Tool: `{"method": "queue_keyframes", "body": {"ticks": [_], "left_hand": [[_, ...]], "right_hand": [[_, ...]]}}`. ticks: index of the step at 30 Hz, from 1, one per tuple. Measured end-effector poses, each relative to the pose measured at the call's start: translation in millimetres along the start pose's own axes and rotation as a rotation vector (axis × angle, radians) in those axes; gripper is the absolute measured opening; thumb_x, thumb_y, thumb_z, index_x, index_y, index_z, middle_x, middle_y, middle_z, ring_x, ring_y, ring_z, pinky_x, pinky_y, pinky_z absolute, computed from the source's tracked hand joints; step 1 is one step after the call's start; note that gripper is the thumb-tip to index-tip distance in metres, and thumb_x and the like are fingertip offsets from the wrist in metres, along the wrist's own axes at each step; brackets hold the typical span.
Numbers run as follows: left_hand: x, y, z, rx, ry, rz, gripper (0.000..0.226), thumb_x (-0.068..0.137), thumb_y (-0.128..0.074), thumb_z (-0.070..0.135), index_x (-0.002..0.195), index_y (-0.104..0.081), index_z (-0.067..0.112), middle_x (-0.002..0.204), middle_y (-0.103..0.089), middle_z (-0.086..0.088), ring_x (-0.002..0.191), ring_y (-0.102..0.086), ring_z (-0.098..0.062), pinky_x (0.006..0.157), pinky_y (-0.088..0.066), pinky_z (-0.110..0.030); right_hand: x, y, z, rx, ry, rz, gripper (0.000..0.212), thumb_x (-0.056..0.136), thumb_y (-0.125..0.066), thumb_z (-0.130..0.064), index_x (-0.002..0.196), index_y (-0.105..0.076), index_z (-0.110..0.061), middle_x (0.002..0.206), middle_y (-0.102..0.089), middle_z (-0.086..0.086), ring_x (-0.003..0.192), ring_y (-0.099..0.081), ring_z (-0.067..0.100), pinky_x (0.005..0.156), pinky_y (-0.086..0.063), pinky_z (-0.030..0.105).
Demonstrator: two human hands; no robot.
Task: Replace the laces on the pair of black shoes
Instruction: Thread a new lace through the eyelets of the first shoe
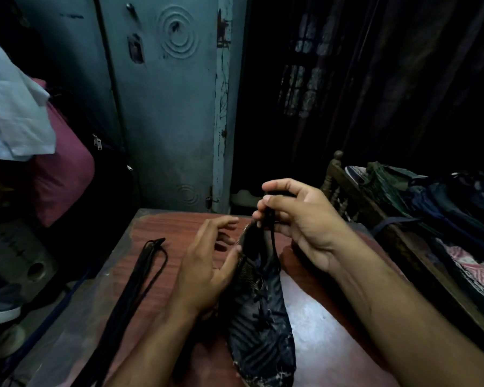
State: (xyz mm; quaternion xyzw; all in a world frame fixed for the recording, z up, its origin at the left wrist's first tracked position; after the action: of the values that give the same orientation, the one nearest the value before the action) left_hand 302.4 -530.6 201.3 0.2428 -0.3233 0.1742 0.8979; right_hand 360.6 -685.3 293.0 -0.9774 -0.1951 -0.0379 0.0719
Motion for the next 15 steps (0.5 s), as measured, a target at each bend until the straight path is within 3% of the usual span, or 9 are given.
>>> {"method": "queue_keyframes", "body": {"ticks": [4, 6, 9, 15], "left_hand": [[-4.4, -13.1, -16.7, -0.074, 0.136, -0.172, 0.053, 0.100, -0.060, 0.024, 0.147, -0.043, 0.040, 0.142, -0.052, 0.023, 0.130, -0.054, -0.005, 0.103, -0.047, -0.024], [-6.8, -19.1, -15.8, -0.127, 0.147, -0.238, 0.052, 0.103, -0.059, 0.019, 0.148, -0.044, 0.039, 0.142, -0.053, 0.022, 0.131, -0.053, -0.004, 0.101, -0.045, -0.017], [-6.6, -19.7, -17.2, -0.142, 0.182, -0.242, 0.049, 0.104, -0.057, 0.014, 0.144, -0.051, 0.041, 0.137, -0.059, 0.021, 0.129, -0.055, -0.002, 0.098, -0.048, -0.018], [-6.1, -21.6, -20.7, -0.141, 0.178, -0.220, 0.048, 0.103, -0.059, 0.013, 0.142, -0.055, 0.040, 0.132, -0.062, 0.023, 0.125, -0.057, 0.003, 0.095, -0.049, -0.016]], "right_hand": [[9.4, -1.6, -22.4, 0.005, 0.053, 0.024, 0.017, 0.096, -0.055, 0.006, 0.101, -0.065, -0.008, 0.071, -0.065, 0.004, 0.065, -0.062, 0.018, 0.071, -0.052, 0.034], [14.3, -1.9, -32.4, 0.006, 0.093, 0.030, 0.020, 0.096, -0.053, 0.005, 0.098, -0.067, -0.009, 0.070, -0.064, 0.002, 0.064, -0.059, 0.015, 0.068, -0.050, 0.030], [20.1, -1.2, -42.6, -0.007, 0.169, 0.042, 0.022, 0.096, -0.052, 0.003, 0.095, -0.069, -0.010, 0.071, -0.065, 0.001, 0.065, -0.057, 0.013, 0.066, -0.046, 0.027], [34.9, 0.5, -33.0, 0.171, 0.178, 0.090, 0.025, 0.096, -0.047, 0.005, 0.094, -0.069, -0.007, 0.067, -0.058, 0.001, 0.062, -0.054, 0.014, 0.084, -0.045, 0.044]]}}
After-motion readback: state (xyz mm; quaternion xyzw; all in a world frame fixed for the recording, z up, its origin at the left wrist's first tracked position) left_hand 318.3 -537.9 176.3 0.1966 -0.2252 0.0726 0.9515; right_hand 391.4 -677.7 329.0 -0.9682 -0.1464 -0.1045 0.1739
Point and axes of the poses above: each hand's wrist, its own x-axis towards the middle knuckle, its own y-axis out of the back of the hand, z = x × y, the point moved 5 cm from there along x, towards the middle knuckle
